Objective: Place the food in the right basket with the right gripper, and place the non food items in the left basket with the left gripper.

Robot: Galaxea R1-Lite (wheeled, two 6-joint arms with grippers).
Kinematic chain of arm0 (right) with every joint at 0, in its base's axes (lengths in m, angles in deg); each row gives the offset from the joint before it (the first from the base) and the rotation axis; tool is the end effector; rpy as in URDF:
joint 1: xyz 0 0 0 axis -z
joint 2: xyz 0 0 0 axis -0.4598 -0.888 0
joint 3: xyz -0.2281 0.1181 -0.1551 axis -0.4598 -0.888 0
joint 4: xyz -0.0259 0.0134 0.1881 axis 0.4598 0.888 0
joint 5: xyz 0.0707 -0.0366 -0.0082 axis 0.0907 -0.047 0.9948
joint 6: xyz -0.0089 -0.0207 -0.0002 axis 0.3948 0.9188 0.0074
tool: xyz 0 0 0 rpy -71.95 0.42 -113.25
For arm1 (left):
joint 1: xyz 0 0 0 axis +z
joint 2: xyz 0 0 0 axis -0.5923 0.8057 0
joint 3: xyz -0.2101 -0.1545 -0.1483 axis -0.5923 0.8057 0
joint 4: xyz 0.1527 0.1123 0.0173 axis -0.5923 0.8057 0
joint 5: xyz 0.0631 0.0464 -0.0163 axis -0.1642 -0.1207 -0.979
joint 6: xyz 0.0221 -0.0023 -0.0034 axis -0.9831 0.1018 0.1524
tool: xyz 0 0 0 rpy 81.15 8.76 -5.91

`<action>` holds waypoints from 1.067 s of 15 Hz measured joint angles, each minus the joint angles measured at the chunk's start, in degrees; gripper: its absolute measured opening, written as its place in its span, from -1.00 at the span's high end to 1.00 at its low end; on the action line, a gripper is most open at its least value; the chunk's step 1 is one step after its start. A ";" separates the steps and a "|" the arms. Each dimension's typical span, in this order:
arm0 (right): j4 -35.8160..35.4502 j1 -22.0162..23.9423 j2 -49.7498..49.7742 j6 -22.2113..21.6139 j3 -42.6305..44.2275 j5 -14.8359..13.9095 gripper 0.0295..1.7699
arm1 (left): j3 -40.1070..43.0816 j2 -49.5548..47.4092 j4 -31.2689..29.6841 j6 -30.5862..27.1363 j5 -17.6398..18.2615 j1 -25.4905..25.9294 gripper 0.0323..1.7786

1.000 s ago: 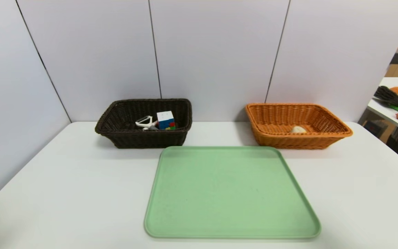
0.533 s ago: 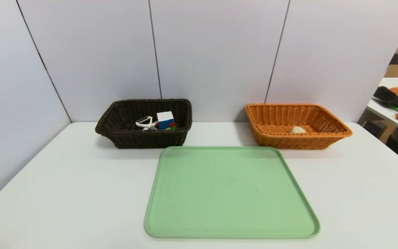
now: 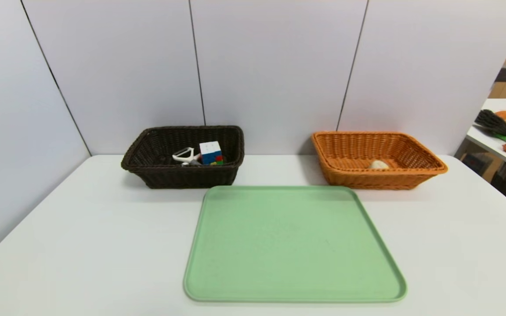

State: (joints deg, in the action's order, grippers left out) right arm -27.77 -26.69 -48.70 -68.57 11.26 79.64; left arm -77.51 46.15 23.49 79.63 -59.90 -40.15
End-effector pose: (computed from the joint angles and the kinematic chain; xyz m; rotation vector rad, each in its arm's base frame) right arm -0.0962 -0.0013 0.2302 0.0297 0.2682 -0.1256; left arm -0.0331 0.0093 0.1919 0.1760 0.0874 0.2461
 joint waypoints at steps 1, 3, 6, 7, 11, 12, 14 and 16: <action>-1.07 0.11 1.49 0.63 -0.33 0.85 -0.93 | 0.30 -0.66 -1.24 0.52 0.12 0.20 -0.90; -4.97 0.24 3.85 1.02 -1.46 1.18 -0.93 | 1.84 -1.55 -4.53 0.52 1.27 0.48 -0.90; -13.18 0.17 5.71 1.85 -4.08 0.99 -0.93 | 4.05 -4.16 -7.80 0.23 5.51 1.63 -0.90; -16.74 0.06 6.40 3.29 -5.75 1.04 -0.93 | 4.90 -5.53 -7.84 0.20 6.38 2.04 -0.90; -24.32 -0.41 11.98 8.53 -13.95 1.89 -0.93 | 8.00 -11.41 -7.89 0.12 8.14 2.62 -0.90; -26.05 -0.50 13.81 9.67 -16.35 2.54 -0.93 | 8.63 -12.81 -7.92 0.12 8.74 2.67 -0.90; -31.90 -0.59 16.02 10.83 -20.50 3.08 -0.93 | 9.97 -15.02 -9.33 0.37 9.22 2.73 -0.90; -40.08 -0.61 17.03 12.20 -26.05 3.38 -0.93 | 11.87 -16.01 -12.43 0.15 9.30 2.78 -0.90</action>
State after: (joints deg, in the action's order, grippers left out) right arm -67.85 -27.30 -31.67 -56.37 -14.80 83.01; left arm -65.64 30.14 11.05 79.78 -50.60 -37.37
